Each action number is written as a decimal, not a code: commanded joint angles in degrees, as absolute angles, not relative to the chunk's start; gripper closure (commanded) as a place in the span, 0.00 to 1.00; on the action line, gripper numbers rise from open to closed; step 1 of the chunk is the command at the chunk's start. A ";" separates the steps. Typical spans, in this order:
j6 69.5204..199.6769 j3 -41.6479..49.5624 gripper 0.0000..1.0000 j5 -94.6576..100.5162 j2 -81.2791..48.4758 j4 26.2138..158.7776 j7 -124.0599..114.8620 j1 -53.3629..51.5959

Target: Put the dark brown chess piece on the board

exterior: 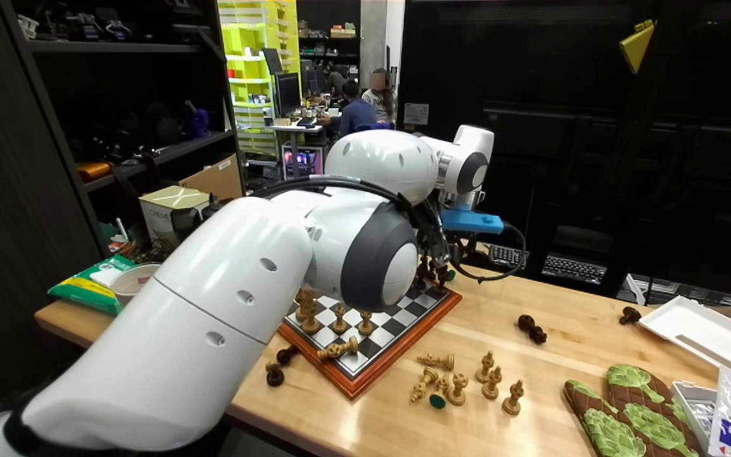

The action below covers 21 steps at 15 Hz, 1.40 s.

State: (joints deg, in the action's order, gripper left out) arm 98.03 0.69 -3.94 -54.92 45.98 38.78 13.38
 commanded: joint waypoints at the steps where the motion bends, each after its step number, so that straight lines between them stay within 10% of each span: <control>1: 95.66 0.54 0.26 -4.01 -56.75 42.29 38.98 13.48; 4: 95.33 0.48 0.33 -4.06 -57.16 41.60 39.15 13.50; 13: 94.55 0.37 0.99 -4.22 -57.63 40.50 39.23 13.57; 21: 94.96 0.48 0.94 -4.05 -56.29 40.97 39.28 13.44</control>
